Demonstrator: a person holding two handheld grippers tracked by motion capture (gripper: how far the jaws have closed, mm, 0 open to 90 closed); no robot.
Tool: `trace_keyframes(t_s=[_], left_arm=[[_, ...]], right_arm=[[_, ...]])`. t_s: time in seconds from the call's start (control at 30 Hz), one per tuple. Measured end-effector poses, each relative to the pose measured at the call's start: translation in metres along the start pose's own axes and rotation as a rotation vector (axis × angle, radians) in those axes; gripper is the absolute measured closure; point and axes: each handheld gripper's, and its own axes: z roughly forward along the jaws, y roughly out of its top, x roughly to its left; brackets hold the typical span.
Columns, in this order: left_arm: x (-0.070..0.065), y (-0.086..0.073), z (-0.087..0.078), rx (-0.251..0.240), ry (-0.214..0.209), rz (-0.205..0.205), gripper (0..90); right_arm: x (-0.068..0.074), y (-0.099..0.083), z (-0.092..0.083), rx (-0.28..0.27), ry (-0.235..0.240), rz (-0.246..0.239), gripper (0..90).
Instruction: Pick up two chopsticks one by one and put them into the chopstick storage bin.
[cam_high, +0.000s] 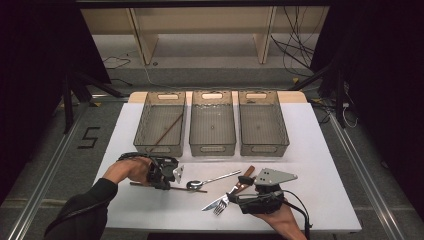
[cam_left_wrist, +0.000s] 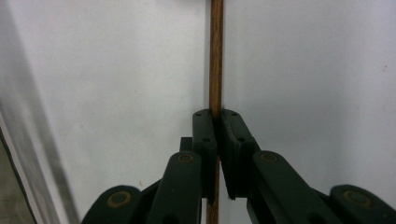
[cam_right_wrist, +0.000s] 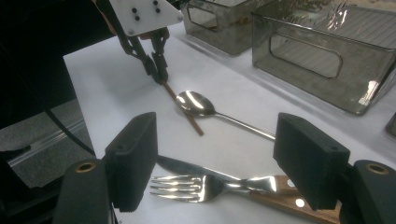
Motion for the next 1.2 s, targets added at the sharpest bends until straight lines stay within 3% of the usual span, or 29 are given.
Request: trace_keyframes(t_s=[0.1, 0.53, 0.67, 0.9, 1.07, 1.2], left_arm=[[-0.003, -0.001, -0.004, 0.003, 0.006, 0.016, 84.7], [-0.014, -0.009, -0.03, -0.056, 0.054, -0.027, 84.8], [-0.016, -0.012, -0.038, -0.056, 0.056, -0.022, 84.9], [-0.022, -0.014, -0.057, -0.12, 0.097, -0.033, 84.9], [-0.011, -0.018, -0.072, -0.169, 0.179, -0.109, 84.8], [0.004, -0.022, -0.082, -0.197, 0.241, -0.218, 84.8]], right_arm=[[0.0, 0.0, 0.0, 0.0, 0.0, 0.002, 31.2], [0.001, 0.0, 0.0, 0.003, 0.003, 0.001, 31.2], [0.0, 0.0, 0.0, -0.001, 0.001, 0.003, 31.2], [0.001, 0.0, 0.001, 0.0, 0.003, 0.009, 31.2], [0.001, 0.0, 0.001, -0.001, 0.003, 0.009, 31.2], [0.001, 0.0, 0.0, -0.002, 0.002, 0.003, 31.2]])
